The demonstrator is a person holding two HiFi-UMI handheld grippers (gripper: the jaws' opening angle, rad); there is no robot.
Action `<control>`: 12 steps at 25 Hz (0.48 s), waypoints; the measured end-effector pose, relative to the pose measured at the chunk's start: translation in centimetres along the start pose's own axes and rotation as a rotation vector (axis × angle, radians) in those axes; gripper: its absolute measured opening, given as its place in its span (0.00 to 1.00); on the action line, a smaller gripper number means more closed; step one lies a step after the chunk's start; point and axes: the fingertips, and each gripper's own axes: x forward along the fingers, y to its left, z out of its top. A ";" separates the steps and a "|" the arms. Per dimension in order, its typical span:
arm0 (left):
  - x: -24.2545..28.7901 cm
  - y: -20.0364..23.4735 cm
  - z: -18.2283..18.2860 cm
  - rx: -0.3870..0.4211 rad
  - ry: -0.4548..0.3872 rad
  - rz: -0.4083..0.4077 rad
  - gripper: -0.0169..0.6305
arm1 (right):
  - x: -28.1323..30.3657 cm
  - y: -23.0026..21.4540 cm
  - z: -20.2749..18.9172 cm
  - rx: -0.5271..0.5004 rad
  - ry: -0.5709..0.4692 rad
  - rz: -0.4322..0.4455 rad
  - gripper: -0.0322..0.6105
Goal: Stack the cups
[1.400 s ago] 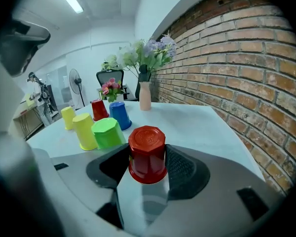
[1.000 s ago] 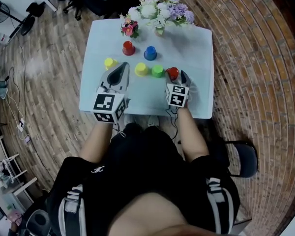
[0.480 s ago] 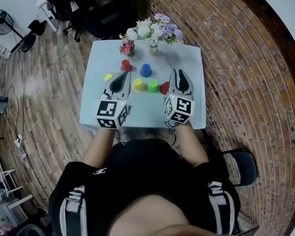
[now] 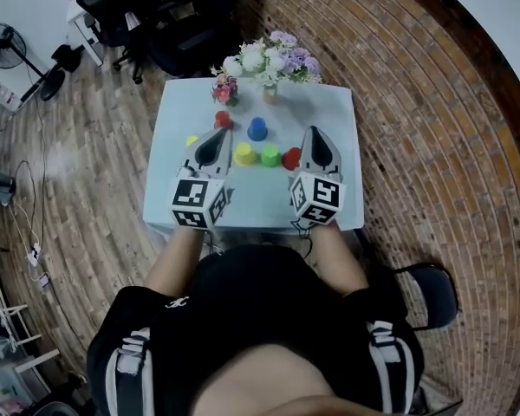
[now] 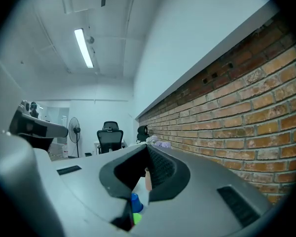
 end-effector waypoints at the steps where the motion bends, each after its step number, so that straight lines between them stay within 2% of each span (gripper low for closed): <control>1: -0.1 0.1 0.0 0.000 0.001 0.001 0.03 | 0.0 0.1 0.0 -0.005 0.000 -0.001 0.05; 4: -0.4 0.2 -0.1 0.002 0.006 0.003 0.03 | 0.0 0.4 0.0 -0.027 -0.008 0.011 0.05; 12: -1.2 1.1 -0.7 -0.005 0.014 0.043 0.03 | 1.5 -0.9 0.4 -0.104 0.007 0.124 0.05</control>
